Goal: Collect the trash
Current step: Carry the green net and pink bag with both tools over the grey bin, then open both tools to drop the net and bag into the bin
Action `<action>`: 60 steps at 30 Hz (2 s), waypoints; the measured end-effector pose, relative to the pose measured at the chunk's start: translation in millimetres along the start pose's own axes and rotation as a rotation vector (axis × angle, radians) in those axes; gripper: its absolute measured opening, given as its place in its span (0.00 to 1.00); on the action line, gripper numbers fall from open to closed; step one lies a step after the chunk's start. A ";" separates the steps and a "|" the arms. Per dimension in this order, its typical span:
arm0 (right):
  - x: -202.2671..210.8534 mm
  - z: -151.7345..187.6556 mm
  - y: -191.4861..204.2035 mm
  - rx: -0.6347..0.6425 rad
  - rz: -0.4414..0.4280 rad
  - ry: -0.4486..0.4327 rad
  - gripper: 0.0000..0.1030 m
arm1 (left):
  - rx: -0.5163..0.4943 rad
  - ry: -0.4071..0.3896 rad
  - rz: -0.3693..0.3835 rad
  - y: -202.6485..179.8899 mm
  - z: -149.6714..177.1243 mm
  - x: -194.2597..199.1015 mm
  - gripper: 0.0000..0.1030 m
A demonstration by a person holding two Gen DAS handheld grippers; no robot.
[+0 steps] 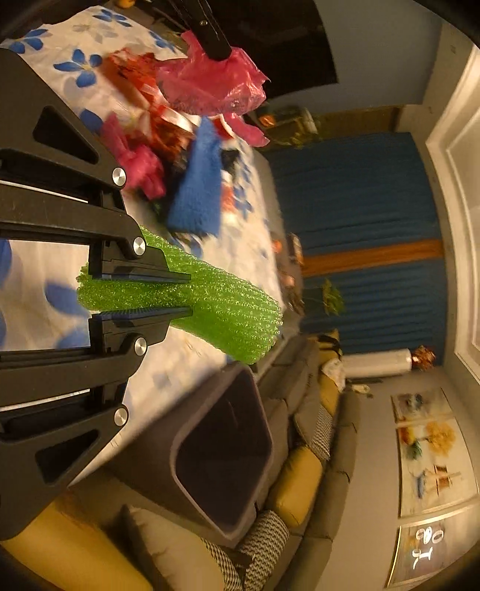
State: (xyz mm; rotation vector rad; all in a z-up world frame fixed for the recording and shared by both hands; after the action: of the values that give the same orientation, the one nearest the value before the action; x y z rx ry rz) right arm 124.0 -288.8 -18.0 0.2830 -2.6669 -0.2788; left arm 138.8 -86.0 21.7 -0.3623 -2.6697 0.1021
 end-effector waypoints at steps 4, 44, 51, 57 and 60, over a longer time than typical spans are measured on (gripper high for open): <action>18.0 -17.5 -33.7 -0.004 0.075 -0.066 0.13 | -0.042 -0.021 0.069 -49.8 -17.5 -17.0 0.00; -5.4 -51.6 -188.4 -0.063 0.350 -0.133 0.20 | -0.165 0.155 0.365 -272.0 -16.8 -227.5 0.01; -9.0 -51.7 -194.6 -0.065 0.358 -0.122 0.24 | -0.176 0.162 0.350 -271.4 -13.4 -231.7 0.01; -12.2 -53.4 -197.9 -0.071 0.363 -0.115 0.37 | -0.191 0.167 0.338 -275.2 -11.6 -227.8 0.09; -12.1 -54.1 -199.4 -0.072 0.362 -0.115 0.43 | -0.197 0.159 0.328 -273.7 -10.4 -228.3 0.41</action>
State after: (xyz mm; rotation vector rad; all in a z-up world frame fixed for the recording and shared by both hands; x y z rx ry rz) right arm 189.3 -485.1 -23.0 -0.2441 -2.7473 -0.2811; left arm 276.7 -411.0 -28.8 -0.8344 -2.4472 -0.0877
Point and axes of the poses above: each gripper's, at about its wrist camera, not at the fingertips, and x roughly against the way its jaws point, y to its left, z to its underside, the point moved 6 cm from there along -x, roughly the way its jaws point, and after that the axes turned 15 degrees about -z, right-handed, at the moved point
